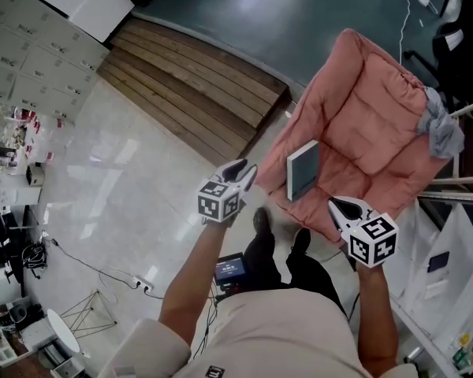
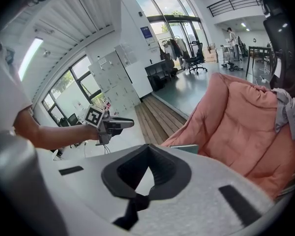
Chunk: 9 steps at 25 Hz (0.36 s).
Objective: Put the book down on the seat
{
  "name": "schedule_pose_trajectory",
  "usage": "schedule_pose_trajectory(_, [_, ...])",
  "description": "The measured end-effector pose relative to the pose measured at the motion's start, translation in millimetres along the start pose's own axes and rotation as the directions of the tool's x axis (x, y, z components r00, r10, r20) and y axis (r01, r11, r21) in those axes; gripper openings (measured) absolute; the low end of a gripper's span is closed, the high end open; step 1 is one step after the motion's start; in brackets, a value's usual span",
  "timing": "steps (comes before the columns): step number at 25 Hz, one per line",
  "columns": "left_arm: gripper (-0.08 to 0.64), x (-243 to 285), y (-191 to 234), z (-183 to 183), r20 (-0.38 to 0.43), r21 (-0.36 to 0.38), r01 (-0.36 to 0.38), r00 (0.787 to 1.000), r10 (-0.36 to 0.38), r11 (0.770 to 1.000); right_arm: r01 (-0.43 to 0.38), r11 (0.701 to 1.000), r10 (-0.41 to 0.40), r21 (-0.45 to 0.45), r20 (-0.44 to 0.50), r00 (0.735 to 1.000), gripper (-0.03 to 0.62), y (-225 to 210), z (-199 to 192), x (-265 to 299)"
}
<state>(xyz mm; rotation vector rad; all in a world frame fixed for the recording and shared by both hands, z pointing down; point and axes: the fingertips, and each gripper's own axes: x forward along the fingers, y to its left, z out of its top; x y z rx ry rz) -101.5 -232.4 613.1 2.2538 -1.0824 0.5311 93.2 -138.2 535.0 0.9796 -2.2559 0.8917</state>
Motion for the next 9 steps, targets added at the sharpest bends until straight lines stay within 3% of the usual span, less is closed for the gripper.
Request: schedule_pose_trajectory(9, [0.123, -24, -2, -1, 0.013, -0.006, -0.022, 1.000, 0.022, 1.000, -0.001, 0.999, 0.000, -0.032, -0.004, 1.000, -0.009, 14, 3, -14])
